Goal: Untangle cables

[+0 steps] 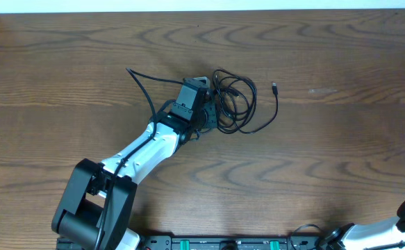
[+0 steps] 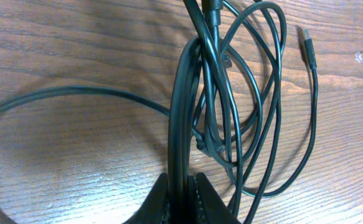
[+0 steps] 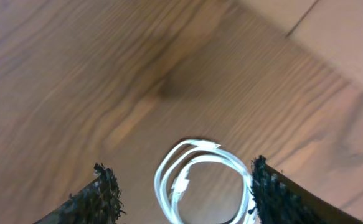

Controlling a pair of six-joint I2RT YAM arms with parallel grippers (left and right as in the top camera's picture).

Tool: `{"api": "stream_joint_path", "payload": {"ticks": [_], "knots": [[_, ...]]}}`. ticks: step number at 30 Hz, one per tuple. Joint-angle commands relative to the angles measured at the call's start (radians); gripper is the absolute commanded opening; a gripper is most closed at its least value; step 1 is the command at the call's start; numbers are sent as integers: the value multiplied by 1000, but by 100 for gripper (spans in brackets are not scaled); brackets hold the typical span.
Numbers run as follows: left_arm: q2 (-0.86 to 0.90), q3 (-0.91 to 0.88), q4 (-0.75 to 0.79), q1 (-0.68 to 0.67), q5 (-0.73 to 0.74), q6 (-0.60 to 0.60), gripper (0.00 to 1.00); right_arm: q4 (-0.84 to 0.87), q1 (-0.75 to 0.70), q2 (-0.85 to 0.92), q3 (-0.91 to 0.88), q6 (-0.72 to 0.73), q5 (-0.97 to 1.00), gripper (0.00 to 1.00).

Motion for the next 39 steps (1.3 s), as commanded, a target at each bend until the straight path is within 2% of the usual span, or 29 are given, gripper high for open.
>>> {"api": "stream_joint_path", "payload": {"ticks": [1, 2, 3, 7, 9, 13, 14, 17, 18, 22, 26, 29, 30, 31, 33, 39], "knots": [[0, 12, 0, 0, -1, 13, 9, -29, 31, -21, 8, 73, -156, 79], [0, 12, 5, 0, 22, 13, 8, -42, 45, -22, 8, 74, -190, 96], [-1, 12, 14, 0, 50, 13, 8, -51, 54, -22, 8, 75, -210, 99], [-9, 12, 171, 1, 333, 5, 8, -111, 115, -23, 8, 135, -285, 99], [-13, 12, 260, 1, 421, -6, 8, -165, 160, -23, 8, 142, -394, 99], [-16, 12, 351, 1, 448, -76, 8, -275, 244, -23, 8, 141, -499, 96], [-16, 12, 350, 1, 449, -86, 8, -322, 275, -22, 8, 141, -511, 89], [-16, 12, 350, 1, 509, -84, 8, -416, 368, -22, 6, 142, -513, 28], [-16, 12, 350, 1, 528, -84, 8, -429, 399, -21, 6, 142, -519, 25], [-16, 12, 351, 1, 564, -84, 8, -446, 538, -21, 5, 142, -556, 27], [-16, 12, 382, 1, 607, -85, 8, -409, 671, -18, 4, 197, -555, 46], [-16, 12, 430, 1, 658, -85, 8, -378, 762, -15, 4, 341, -532, 31], [-16, 12, 438, 1, 657, -85, 8, -377, 780, -15, 4, 369, -525, 30], [-16, 12, 454, 1, 657, -90, 8, -366, 815, -15, 1, 391, -505, 39], [-16, 12, 468, 1, 658, -119, 8, -344, 843, -14, -2, 416, -503, 46], [-16, 12, 505, 1, 660, -161, 8, -315, 907, -13, -5, 495, -502, 48]]}}
